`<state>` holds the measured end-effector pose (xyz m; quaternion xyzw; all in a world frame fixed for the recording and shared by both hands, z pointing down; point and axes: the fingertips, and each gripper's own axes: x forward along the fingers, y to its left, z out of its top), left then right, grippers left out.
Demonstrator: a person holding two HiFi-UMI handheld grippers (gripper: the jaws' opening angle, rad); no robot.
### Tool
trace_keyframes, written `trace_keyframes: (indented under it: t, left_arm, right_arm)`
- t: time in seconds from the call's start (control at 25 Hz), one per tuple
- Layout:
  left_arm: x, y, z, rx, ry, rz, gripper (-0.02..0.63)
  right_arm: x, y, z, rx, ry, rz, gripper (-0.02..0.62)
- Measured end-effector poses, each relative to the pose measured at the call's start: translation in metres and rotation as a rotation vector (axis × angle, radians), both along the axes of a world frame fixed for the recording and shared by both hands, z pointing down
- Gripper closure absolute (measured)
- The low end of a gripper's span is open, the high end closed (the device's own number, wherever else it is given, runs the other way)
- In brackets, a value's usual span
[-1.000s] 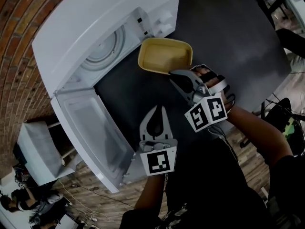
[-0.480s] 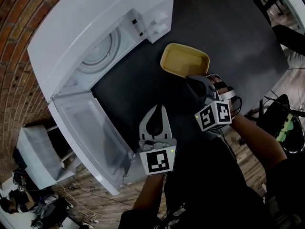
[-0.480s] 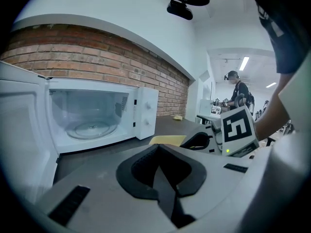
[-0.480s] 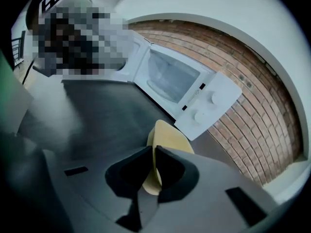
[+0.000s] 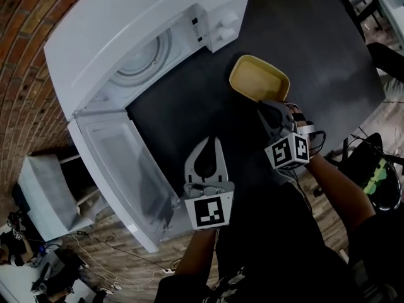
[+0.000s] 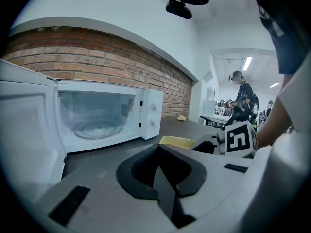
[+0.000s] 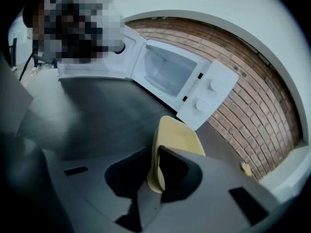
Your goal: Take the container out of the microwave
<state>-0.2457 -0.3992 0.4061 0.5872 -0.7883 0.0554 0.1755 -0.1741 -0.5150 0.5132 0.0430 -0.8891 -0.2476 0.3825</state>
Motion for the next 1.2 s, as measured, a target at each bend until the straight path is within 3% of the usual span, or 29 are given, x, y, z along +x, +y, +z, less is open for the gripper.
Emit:
trace_keyframes:
  t: [0.08, 0.2, 0.36, 0.64, 0.76, 1.2]
  left_arm:
    - [0.000, 0.002, -0.002, 0.005, 0.001, -0.005, 0.598]
    - [-0.003, 0.007, -0.006, 0.014, 0.001, -0.025, 0.598]
    - [-0.009, 0.015, -0.012, 0.045, 0.009, -0.047, 0.598]
    - [-0.008, 0.026, -0.027, 0.084, -0.010, -0.047, 0.598]
    - [-0.008, 0.034, -0.031, 0.091, -0.018, -0.053, 0.598]
    - [0.001, 0.060, -0.042, 0.072, -0.059, -0.113, 0.598]
  right_arm:
    - [-0.002, 0.002, -0.005, 0.021, -0.021, -0.023, 0.495]
    - [-0.006, 0.000, -0.032, 0.021, -0.145, 0.016, 0.471]
    - [-0.012, 0.011, -0.082, -0.094, -0.294, 0.121, 0.513]
    - [-0.007, 0.061, -0.097, -0.318, -0.406, 0.224, 0.532]
    - [-0.006, 0.078, -0.098, -0.297, -0.386, 0.194, 0.532]
    - [0.009, 0.080, -0.104, -0.347, -0.411, 0.245, 0.532]
